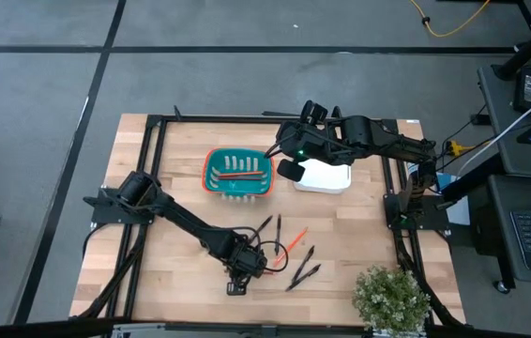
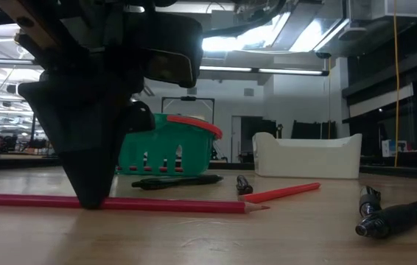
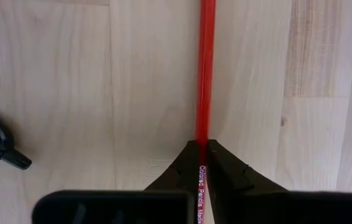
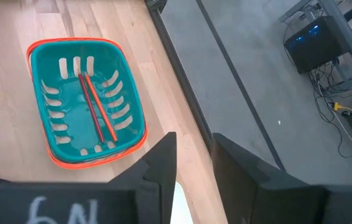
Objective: Sort pens & pencils
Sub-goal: Put the red pencil into the blue bin
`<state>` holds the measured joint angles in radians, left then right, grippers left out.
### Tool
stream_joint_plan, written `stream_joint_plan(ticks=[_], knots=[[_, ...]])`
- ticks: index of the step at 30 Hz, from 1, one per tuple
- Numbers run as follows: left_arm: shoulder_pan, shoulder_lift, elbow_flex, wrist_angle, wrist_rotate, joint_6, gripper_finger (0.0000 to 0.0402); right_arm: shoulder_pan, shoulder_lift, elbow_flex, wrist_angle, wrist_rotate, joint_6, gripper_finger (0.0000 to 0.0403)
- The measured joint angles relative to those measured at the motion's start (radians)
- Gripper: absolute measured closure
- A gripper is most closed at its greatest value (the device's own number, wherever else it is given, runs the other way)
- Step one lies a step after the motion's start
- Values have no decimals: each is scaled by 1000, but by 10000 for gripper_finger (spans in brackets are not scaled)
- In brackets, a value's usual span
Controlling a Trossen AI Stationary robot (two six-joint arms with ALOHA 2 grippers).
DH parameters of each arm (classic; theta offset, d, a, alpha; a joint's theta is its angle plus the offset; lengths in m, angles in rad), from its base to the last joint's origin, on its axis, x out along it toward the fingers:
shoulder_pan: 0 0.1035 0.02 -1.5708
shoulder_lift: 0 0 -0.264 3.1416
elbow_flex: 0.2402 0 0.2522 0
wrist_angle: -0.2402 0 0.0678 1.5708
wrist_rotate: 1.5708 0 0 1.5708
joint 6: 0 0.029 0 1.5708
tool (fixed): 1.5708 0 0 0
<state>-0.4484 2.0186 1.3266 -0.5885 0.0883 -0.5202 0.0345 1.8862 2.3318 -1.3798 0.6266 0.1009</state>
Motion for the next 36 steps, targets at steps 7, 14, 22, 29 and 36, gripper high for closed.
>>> stream_joint_plan(ticks=[7,14,22,29,36], knots=[[-4,-1,0,-6,-5,-4,389,0,0,0,0,0,0,301],[-17,-20,-4,-36,-13,-24,396,0,0,0,0,0,0,301],[-30,-72,-5,-116,-79,-61,401,0,0,0,11,0,1,301],[-34,-138,-4,-177,-137,-82,401,0,0,0,25,1,-2,301],[-17,-241,-3,-306,-234,-115,401,0,0,0,30,1,-5,301]])
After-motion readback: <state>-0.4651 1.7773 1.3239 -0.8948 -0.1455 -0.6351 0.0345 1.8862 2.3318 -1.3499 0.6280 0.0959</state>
